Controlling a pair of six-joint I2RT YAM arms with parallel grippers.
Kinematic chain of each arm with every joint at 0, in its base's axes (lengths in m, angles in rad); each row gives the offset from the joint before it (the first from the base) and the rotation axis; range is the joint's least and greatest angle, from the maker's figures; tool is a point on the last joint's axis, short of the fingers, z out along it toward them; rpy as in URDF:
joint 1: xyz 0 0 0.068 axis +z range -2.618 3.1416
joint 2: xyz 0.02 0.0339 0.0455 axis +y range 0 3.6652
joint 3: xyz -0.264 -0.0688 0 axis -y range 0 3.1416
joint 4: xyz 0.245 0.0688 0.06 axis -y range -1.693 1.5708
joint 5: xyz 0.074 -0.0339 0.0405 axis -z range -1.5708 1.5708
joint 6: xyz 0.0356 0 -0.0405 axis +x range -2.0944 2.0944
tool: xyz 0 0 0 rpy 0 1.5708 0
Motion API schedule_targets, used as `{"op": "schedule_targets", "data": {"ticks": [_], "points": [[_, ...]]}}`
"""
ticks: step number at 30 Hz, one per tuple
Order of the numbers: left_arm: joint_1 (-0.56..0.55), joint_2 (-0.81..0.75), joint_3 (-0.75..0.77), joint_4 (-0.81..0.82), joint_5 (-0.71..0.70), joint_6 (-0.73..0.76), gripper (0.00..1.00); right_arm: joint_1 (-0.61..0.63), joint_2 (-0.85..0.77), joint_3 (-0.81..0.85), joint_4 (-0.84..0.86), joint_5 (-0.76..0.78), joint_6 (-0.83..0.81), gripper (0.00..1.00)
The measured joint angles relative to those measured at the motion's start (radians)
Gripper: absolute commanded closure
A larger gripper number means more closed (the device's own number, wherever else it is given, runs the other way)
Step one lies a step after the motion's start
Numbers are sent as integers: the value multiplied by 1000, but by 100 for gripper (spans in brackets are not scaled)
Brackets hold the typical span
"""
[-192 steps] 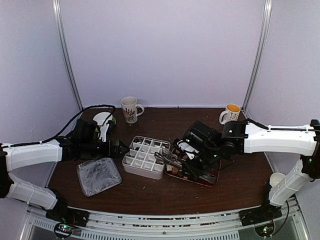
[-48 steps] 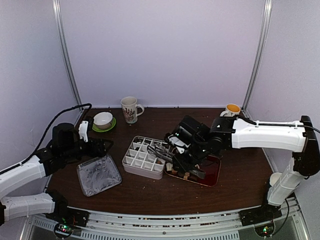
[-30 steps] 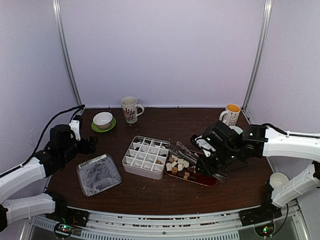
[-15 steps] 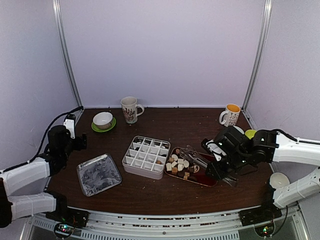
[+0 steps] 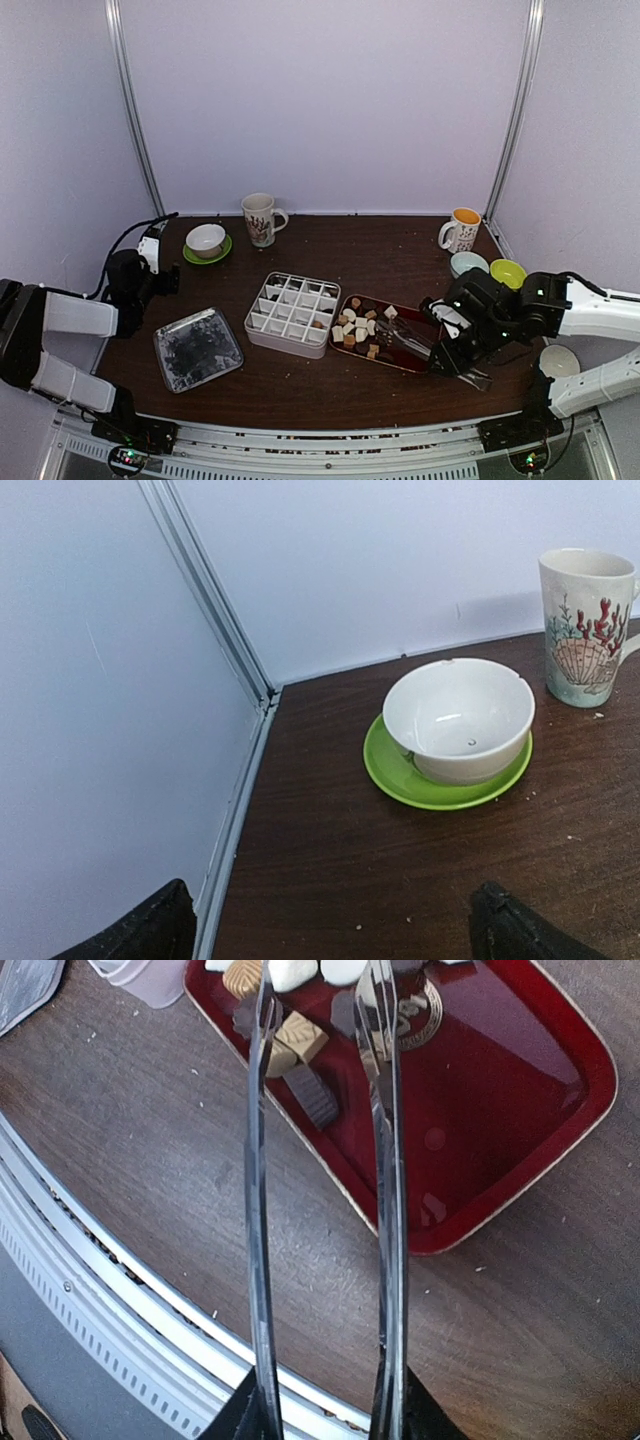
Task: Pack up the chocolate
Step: Pick up the fake chocolate from the plate.
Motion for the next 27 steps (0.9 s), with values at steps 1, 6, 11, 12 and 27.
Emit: {"op": "schedule_targets", "data": {"ticks": [1, 6, 11, 12, 27], "points": [[8, 11, 3, 23, 9, 5, 2, 0, -5, -12, -6, -13, 6, 62], [56, 41, 3, 88, 53, 4, 2, 0, -11, -26, -42, -53, 29, 63], [119, 74, -2, 175, 135, -16, 2, 1, -11, -25, -89, -79, 23, 63], [126, 81, -5, 184, 147, -20, 2, 2, -11, -24, -99, -80, 19, 63], [134, 99, -21, 238, 151, -57, 2, 2, 96, 143, -280, -60, -112, 63]]}}
